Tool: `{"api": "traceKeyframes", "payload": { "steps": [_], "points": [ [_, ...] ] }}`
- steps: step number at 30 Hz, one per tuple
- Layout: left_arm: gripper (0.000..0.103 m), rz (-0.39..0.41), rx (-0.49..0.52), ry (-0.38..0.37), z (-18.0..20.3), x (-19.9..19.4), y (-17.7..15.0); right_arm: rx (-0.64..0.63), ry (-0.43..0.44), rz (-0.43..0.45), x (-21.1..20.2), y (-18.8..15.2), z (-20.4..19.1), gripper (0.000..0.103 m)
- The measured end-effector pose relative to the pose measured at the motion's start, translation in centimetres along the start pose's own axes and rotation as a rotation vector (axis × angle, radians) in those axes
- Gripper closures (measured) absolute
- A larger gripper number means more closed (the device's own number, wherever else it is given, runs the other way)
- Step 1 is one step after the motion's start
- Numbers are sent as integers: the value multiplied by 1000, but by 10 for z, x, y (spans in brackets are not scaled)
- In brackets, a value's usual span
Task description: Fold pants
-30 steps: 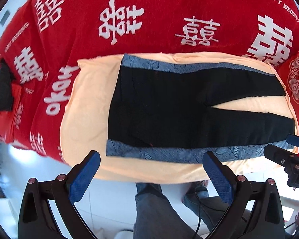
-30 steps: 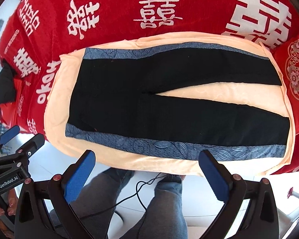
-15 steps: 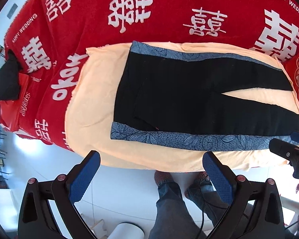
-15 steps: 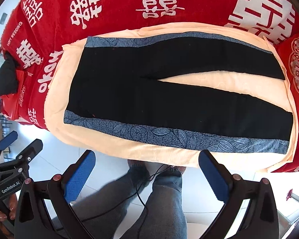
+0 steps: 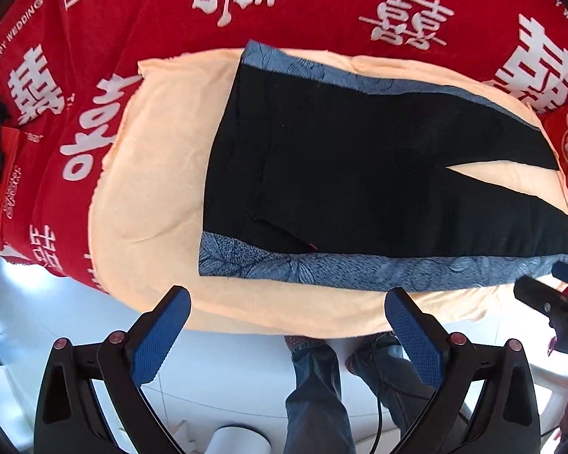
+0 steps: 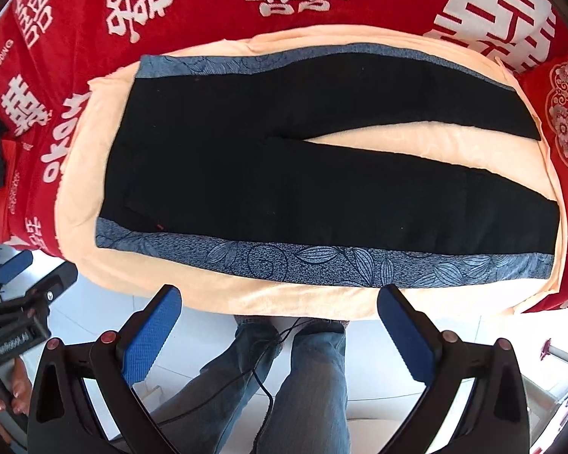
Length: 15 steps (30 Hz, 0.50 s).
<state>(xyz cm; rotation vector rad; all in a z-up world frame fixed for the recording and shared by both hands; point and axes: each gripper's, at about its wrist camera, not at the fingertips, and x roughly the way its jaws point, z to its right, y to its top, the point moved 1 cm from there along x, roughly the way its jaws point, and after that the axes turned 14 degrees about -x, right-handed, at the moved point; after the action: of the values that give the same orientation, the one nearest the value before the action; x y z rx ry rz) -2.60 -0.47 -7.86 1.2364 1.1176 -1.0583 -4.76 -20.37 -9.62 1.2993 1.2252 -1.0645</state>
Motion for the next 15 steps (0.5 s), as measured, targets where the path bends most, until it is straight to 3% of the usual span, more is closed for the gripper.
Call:
{"api": "traceKeyframes", "payload": {
  "steps": [4, 7, 13, 15],
  "points": [
    [0, -10, -28, -18, -6, 24, 8, 31, 16, -14, 23, -1, 3, 0],
    [0, -10, -60, -55, -12, 42, 12, 64, 77, 1, 41, -3, 6, 0],
    [0, -40, -166, -170, -33, 88, 9, 206, 402, 75, 83, -12, 11, 0],
    [0, -44, -188, -205, -40, 101, 5, 209, 477, 92, 102, -17, 8, 6]
  ]
}}
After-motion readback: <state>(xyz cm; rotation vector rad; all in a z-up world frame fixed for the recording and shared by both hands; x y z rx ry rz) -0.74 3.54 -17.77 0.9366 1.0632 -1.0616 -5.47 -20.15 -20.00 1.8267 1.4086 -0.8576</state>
